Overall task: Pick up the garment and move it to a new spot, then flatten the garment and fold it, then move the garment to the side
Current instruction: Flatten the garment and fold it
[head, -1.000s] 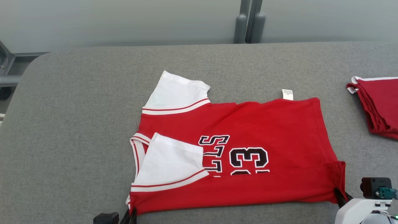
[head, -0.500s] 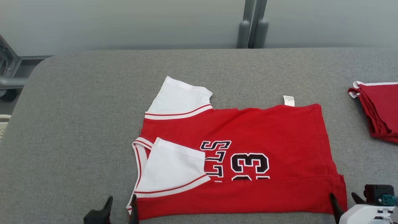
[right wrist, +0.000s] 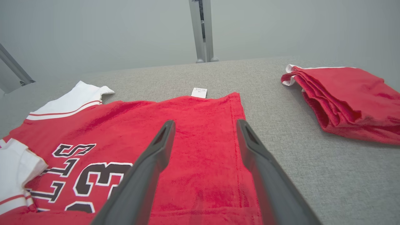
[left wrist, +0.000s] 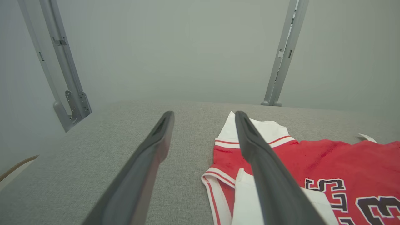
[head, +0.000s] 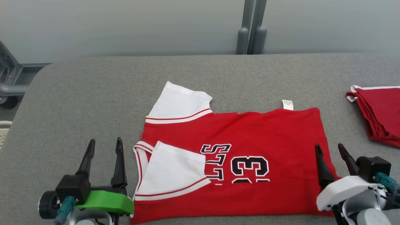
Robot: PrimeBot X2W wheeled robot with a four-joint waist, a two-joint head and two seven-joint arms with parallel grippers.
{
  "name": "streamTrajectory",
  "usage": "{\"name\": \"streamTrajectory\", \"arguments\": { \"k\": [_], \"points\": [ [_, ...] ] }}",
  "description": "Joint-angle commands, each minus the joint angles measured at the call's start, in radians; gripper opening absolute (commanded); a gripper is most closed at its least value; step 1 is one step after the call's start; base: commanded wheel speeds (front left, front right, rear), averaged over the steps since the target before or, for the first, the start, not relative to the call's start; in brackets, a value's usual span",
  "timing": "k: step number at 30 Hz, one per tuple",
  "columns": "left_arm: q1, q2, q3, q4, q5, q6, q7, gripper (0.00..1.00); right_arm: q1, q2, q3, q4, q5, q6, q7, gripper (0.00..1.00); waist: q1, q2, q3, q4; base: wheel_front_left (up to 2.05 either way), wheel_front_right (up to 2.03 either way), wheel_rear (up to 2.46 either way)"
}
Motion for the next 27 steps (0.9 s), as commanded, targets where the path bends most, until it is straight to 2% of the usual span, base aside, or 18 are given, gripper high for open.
{"name": "streamTrajectory", "arguments": {
  "k": [1, 8, 12, 18, 27],
  "points": [
    [-0.021, -0.009, 0.019, 0.002, 0.003, -0.029, -0.003, 1.0, -0.021, 0.002, 0.015, 0.012, 0.005, 0.0, -0.036, 1.0, 0.0, 0.0, -0.006, 0.007, 0.0, 0.0, 0.0],
    [-0.069, -0.051, 0.088, 0.059, 0.027, -0.164, -0.003, 1.0, -0.064, 0.005, 0.082, 0.088, 0.019, 0.0, -0.178, 1.0, 0.0, 0.0, -0.027, 0.017, 0.0, 0.0, 0.0],
    [-0.061, -0.061, 0.136, 0.118, 0.035, -0.226, -0.002, 1.0, -0.068, 0.007, 0.108, 0.126, 0.008, 0.0, -0.21, 1.0, 0.0, 0.0, -0.042, 0.015, 0.0, 0.0, 0.0],
    [-0.033, -0.072, 0.18, 0.179, 0.082, -0.257, -0.003, 1.0, -0.049, 0.008, 0.144, 0.169, -0.018, 0.0, -0.211, 1.0, 0.0, 0.0, -0.057, 0.018, 0.0, 0.0, 0.0],
    [-0.028, -0.096, 0.2, 0.221, 0.129, -0.285, -0.003, 1.0, -0.052, 0.009, 0.134, 0.175, -0.044, 0.0, -0.178, 1.0, 0.0, 0.0, -0.056, 0.025, 0.0, 0.0, 0.0]
  ]
}}
